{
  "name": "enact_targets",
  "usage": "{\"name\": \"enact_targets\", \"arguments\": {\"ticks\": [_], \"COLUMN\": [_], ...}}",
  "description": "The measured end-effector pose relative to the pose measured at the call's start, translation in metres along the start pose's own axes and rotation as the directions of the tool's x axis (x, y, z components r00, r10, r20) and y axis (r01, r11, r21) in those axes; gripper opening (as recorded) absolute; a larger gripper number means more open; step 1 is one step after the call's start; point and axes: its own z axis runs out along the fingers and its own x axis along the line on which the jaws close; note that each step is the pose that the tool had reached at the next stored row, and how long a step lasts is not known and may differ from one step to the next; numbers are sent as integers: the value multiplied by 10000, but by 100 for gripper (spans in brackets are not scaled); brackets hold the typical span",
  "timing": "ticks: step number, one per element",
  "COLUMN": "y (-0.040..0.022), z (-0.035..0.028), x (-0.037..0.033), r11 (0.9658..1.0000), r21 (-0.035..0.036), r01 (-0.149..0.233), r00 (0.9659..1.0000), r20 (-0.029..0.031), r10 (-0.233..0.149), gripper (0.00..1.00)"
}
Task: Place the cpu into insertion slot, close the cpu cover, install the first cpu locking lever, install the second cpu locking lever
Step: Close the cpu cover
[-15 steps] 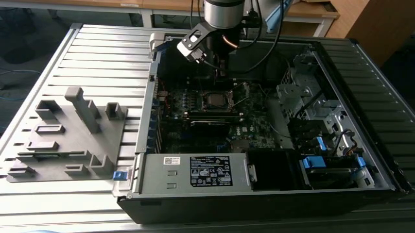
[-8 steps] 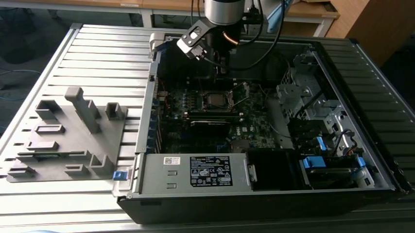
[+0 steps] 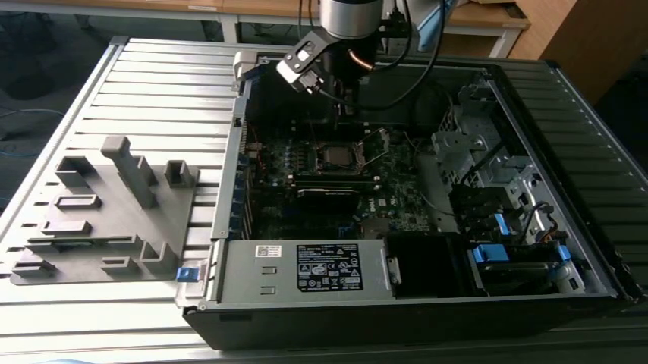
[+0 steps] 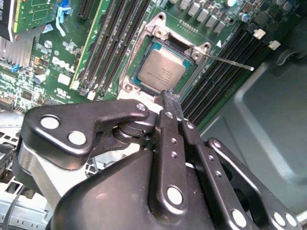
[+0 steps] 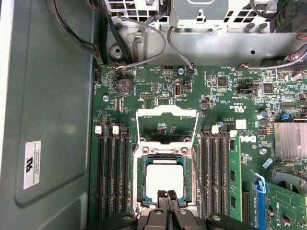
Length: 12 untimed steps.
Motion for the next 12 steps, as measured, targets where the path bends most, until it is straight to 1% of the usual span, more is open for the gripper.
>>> {"name": "enact_targets", "arguments": {"ticks": [5, 12], "y": [68, 228], "z": [8, 25], "x": [2, 5], "r11": [10000, 10000], "r21": [-1, -1], "r01": [-2, -1], "r00": [10000, 10000], "r20": [-2, -2], "r10": [2, 1], "gripper": [11, 11]}}
